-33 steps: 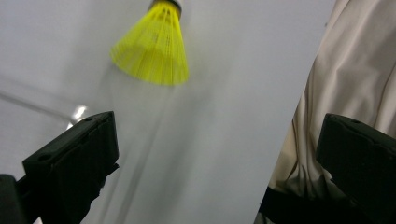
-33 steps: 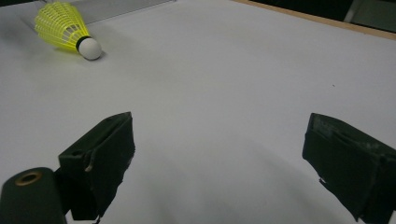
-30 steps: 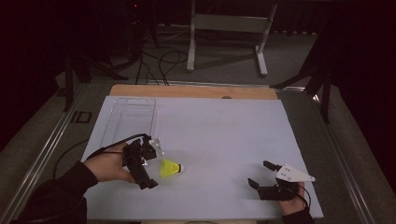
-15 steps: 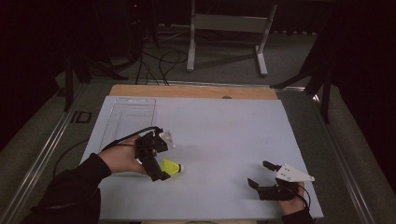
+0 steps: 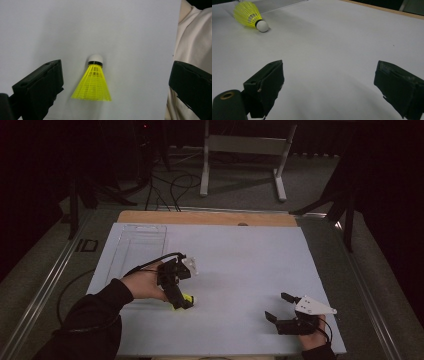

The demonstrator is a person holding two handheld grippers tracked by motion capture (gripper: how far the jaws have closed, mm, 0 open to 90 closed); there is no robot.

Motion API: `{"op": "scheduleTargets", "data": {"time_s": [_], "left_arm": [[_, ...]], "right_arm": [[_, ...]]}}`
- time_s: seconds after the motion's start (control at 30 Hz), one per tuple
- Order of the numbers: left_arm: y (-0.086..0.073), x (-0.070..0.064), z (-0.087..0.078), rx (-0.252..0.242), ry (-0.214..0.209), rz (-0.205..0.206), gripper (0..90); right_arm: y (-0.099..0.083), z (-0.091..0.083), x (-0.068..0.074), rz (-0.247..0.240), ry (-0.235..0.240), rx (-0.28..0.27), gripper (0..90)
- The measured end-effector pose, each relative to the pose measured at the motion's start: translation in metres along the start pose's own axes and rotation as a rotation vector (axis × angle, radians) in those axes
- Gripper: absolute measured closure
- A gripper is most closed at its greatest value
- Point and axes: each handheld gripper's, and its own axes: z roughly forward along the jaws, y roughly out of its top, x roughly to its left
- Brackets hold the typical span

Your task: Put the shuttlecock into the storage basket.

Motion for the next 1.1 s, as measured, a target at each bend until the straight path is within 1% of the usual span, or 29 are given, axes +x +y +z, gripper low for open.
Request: {"op": "scheduleTargets", "data": {"time_s": [0.03,0.1,0.13,0.17,0.23,0.3,0.33,0.37,0.4,0.43,0.5,0.57,0.6,0.7,0.73,0.77,0.8,0.83,0.87,0.93,0.97,1.03,1.07,1.1], "left_arm": [[0.001,0.001,0.002,0.000,-0.008,0.000,0.3],[0.002,0.003,0.007,0.006,0.005,0.009,0.3],[0.002,0.005,0.009,0.006,-0.006,0.006,0.3],[0.002,0.006,0.011,0.003,0.005,0.009,0.3],[0.003,0.008,0.015,-0.001,-0.002,0.007,0.8],[0.003,0.011,0.020,0.010,-0.004,0.004,0.9],[0.003,0.012,0.022,0.013,-0.001,0.011,0.9],[0.003,0.013,0.024,0.018,-0.006,0.004,1.0],[0.003,0.014,0.026,0.029,-0.002,0.019,1.7],[0.004,0.013,0.029,0.027,-0.003,0.010,1.8],[0.004,0.014,0.033,0.038,-0.006,0.027,3.7],[0.004,0.015,0.037,0.035,-0.013,0.040,5.9],[0.004,0.015,0.039,0.040,-0.009,0.041,6.8],[0.004,0.016,0.046,0.052,-0.020,0.046,9.0],[0.004,0.015,0.048,0.064,-0.029,0.042,10.1],[0.005,0.015,0.051,0.073,-0.025,0.047,10.9],[0.005,0.015,0.053,0.080,-0.026,0.043,13.0],[0.005,0.016,0.056,0.096,-0.034,0.049,14.9],[0.005,0.016,0.058,0.107,-0.024,0.046,15.0],[0.005,0.017,0.063,0.128,-0.032,0.039,19.0],[0.006,0.017,0.064,0.134,-0.018,0.035,19.4],[0.006,0.017,0.068,0.151,-0.028,0.042,23.7],[0.007,0.018,0.069,0.154,-0.016,0.037,24.7],[0.007,0.018,0.071,0.162,-0.015,0.040,26.2]], "right_arm": [[0.000,0.000,0.000,0.000,0.000,0.000,9.3],[0.000,0.000,0.000,-0.001,0.002,-0.001,9.3],[0.000,0.000,0.000,0.000,0.002,0.000,9.2],[0.000,0.000,0.000,0.000,0.002,0.000,9.2],[0.000,0.000,0.000,0.001,0.002,0.000,9.2],[0.000,0.000,0.000,0.002,0.003,0.000,9.2],[0.000,0.000,0.000,0.001,0.002,-0.001,9.2],[0.000,0.000,0.000,0.003,0.003,0.001,9.2],[0.000,0.000,0.000,0.002,0.004,0.000,9.2],[0.000,0.000,0.000,0.002,0.004,0.000,9.3],[0.000,0.000,0.000,0.001,0.006,0.001,9.2],[0.000,0.000,0.000,0.005,0.009,0.000,9.2],[0.000,0.001,0.000,0.006,0.009,0.001,9.2],[0.000,0.001,0.000,0.004,0.011,0.003,9.2],[0.000,0.000,0.000,0.003,0.011,0.002,9.2],[0.000,0.000,0.000,0.003,0.011,0.001,9.2],[0.000,0.000,0.000,0.003,0.013,0.000,9.2],[0.000,0.000,0.000,0.003,0.012,0.001,9.2],[0.000,0.000,0.000,0.004,0.013,0.001,9.2],[0.000,0.001,0.000,0.005,0.014,0.003,9.2],[0.000,0.001,0.000,0.005,0.015,0.003,9.2],[0.000,0.001,0.000,0.004,0.014,0.003,9.2],[0.000,0.001,0.000,0.005,0.014,0.003,9.2],[0.000,0.001,0.000,0.004,0.014,0.003,9.3]]}}
